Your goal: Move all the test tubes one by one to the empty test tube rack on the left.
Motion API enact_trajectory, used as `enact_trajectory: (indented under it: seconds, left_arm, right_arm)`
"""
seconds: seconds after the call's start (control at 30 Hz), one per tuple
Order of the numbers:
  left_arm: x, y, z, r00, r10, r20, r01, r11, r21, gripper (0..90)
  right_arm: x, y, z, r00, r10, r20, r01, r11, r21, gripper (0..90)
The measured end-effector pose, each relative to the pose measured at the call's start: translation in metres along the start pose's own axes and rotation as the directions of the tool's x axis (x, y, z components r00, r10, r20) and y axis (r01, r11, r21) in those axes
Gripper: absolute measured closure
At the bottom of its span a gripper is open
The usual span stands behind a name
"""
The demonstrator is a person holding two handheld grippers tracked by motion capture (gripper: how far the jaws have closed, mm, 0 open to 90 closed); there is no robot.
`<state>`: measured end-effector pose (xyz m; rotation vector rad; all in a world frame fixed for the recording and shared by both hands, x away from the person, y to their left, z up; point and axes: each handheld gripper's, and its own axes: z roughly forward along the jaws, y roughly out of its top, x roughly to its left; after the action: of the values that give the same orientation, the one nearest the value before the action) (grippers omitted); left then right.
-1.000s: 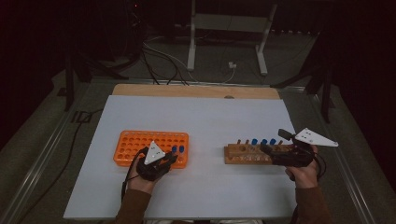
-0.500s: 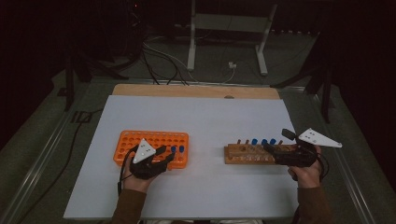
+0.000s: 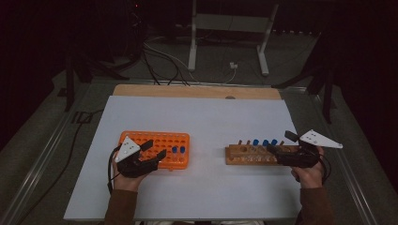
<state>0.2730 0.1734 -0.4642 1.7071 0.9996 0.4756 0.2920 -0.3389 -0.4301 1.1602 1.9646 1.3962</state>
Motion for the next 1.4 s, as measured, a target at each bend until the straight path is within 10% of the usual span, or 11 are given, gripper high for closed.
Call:
enact_trajectory:
  seconds: [0.27,0.67,1.0,1.4]
  left_arm:
    - [0.005,0.001,-0.004,0.9988,-0.019,-0.045,0.019,0.9998,0.000,2.9]
    - [0.006,-0.001,-0.004,0.9982,-0.020,-0.057,0.020,0.9998,0.004,1.2]
    - [0.005,-0.002,-0.002,0.9980,-0.023,-0.058,0.024,0.9996,0.013,1.2]
    - [0.005,-0.003,0.000,0.9982,-0.024,-0.055,0.026,0.9994,0.024,1.2]
  right_arm:
    - [-0.005,-0.007,0.003,0.9997,-0.010,0.023,0.010,0.9996,0.028,10.0]
    - [-0.012,-0.019,0.007,0.9999,-0.012,0.011,0.011,0.9976,0.068,30.5]
    - [-0.010,-0.026,0.012,0.9956,-0.093,0.015,0.090,0.9882,0.124,61.1]
    - [-0.002,-0.028,0.016,0.9856,-0.167,0.025,0.162,0.9767,0.141,74.6]
